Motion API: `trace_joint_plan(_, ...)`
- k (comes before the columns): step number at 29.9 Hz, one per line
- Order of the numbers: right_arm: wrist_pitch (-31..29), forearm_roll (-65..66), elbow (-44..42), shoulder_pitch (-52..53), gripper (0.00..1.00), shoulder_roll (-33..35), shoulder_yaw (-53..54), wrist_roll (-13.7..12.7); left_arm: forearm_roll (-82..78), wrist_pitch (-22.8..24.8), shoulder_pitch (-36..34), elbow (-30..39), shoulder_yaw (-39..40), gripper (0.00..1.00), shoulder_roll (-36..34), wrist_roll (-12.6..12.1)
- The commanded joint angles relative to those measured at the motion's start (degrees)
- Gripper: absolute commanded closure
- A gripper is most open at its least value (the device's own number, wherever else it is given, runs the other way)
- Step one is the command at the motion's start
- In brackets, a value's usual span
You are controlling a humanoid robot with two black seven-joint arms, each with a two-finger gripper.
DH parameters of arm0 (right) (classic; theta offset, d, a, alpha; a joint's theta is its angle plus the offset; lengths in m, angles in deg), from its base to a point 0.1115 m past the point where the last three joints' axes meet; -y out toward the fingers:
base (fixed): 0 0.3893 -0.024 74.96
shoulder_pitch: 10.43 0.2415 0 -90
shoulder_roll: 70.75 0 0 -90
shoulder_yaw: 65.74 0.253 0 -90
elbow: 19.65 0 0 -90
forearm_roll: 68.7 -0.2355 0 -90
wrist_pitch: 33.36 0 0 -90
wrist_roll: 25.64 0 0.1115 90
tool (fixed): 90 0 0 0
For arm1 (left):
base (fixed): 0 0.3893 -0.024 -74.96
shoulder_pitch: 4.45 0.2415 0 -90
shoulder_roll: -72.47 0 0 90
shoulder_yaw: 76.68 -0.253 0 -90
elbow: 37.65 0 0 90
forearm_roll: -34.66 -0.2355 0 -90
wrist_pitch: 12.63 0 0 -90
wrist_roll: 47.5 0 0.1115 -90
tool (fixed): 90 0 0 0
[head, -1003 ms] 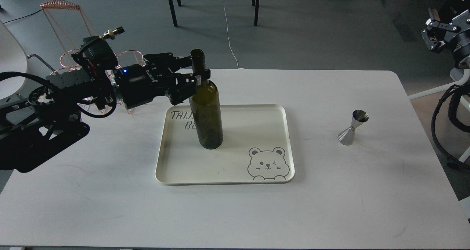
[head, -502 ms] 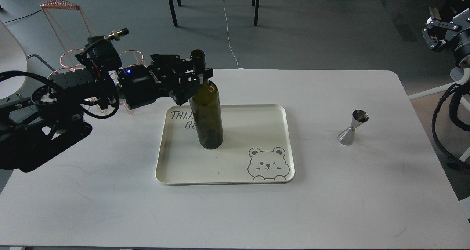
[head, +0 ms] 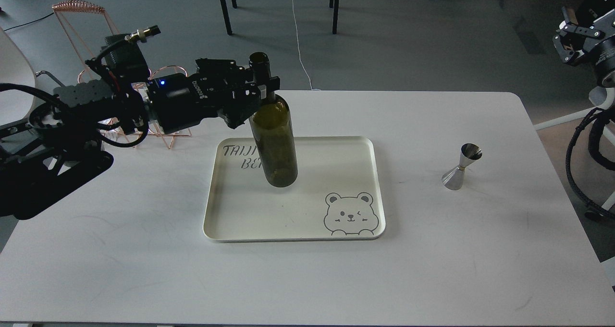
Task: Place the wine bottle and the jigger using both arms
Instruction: 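Grasp the bottle neck with the left gripper and lift, then carry the bottle over the copper wire rack with the left gripper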
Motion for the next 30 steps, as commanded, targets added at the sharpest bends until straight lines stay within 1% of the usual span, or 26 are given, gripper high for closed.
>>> trace_joint_plan(1, 0.0, 0.0, 0.0, 0.0, 0.03, 0.2, 0.0, 0.0, 2.2, 0.5, -2.5, 0.9, 0.5, 0.9, -3.4, 0.0)
trace_joint_plan(8, 0.1, 0.0, 0.0, 0.4, 0.03, 0.2, 0.0, 0.0, 4.4, 0.1, -3.6, 0.6, 0.9, 0.88, -10.4, 0.0)
trace_joint_plan(12, 0.1, 0.0, 0.0, 0.4, 0.03, 0.2, 0.0, 0.0, 5.1, 0.6, -6.8, -1.1, 0.2, 0.89, -12.9, 0.0)
trace_joint_plan(15, 0.1, 0.0, 0.0, 0.4, 0.03, 0.2, 0.0, 0.0, 5.1, 1.0, -7.6, -4.0, 0.4, 0.89, -13.5, 0.1)
trace_joint_plan(20, 0.1, 0.0, 0.1, 0.5, 0.03, 0.2, 0.0, 0.0, 4.6, 4.9, -10.5, -10.8, -0.2, 0.89, -13.4, 0.8)
trace_joint_plan(27, 0.1, 0.1, 0.0, 0.5, 0.03, 0.2, 0.0, 0.0, 4.0, 4.9, -10.9, -20.0, -0.1, 0.89, -13.3, 0.8)
trace_joint_plan(30, 0.1, 0.2, -0.1, 0.5, 0.03, 0.2, -0.1, 0.0, 4.0, 4.9, -11.5, -22.7, -0.1, 0.89, -12.6, 0.8)
